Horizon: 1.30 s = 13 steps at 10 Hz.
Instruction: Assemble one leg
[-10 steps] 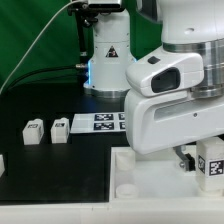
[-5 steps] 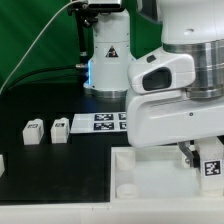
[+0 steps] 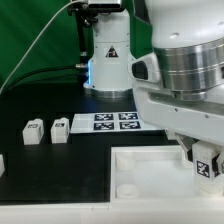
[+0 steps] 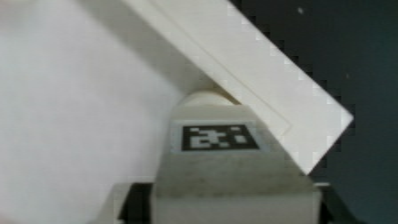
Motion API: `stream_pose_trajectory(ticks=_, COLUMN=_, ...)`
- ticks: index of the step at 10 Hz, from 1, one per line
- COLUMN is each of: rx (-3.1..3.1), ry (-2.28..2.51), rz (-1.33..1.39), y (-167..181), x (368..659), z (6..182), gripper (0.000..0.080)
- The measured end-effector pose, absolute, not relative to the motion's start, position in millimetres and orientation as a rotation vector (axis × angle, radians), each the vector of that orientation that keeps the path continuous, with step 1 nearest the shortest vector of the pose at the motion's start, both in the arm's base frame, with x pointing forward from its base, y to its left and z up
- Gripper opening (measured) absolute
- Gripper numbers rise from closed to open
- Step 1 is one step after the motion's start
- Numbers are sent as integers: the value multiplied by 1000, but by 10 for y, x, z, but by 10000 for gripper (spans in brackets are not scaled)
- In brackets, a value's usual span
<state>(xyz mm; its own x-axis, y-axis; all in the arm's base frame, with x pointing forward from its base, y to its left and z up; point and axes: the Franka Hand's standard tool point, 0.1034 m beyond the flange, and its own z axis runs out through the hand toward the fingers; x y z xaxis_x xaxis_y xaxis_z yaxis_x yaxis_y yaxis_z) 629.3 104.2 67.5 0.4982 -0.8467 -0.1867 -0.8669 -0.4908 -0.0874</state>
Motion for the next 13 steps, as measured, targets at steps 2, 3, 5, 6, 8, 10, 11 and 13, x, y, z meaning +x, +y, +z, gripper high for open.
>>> stream_pose_trajectory(ticks=2, rx=-2290, ry=1863, rz=207, y=1054, x=6275, z=668, gripper=291)
stream_pose_trajectory(ticks=3, rx=-2223, ry=1951, rz=197, y=1070, x=6267, z=667, gripper=291)
stream_pose_trajectory(ticks=5, rx=-2290, ry=1869, rz=186, y=1074, x=6264, z=662, gripper=374)
stream_pose_trajectory(ticks=6, rx=-2293, ry=1865, rz=186, y=1084, x=6262, z=663, gripper=509)
stream_pose_trajectory(ticks=8, rx=-2590, ry=1414, rz=121, y=1162, x=6268, z=711, gripper=620)
stream_pose_trajectory(ticks=10, rx=-2779, ry=1076, rz=77, y=1244, x=6271, z=805, gripper=640)
stream_pose_trajectory(ticks=11, rx=-2835, ry=917, rz=66, y=1224, x=6268, z=786, gripper=648)
stream_pose_trajectory(ticks=13, rx=-2976, ry=390, rz=-13, y=1201, x=6284, z=764, gripper=649)
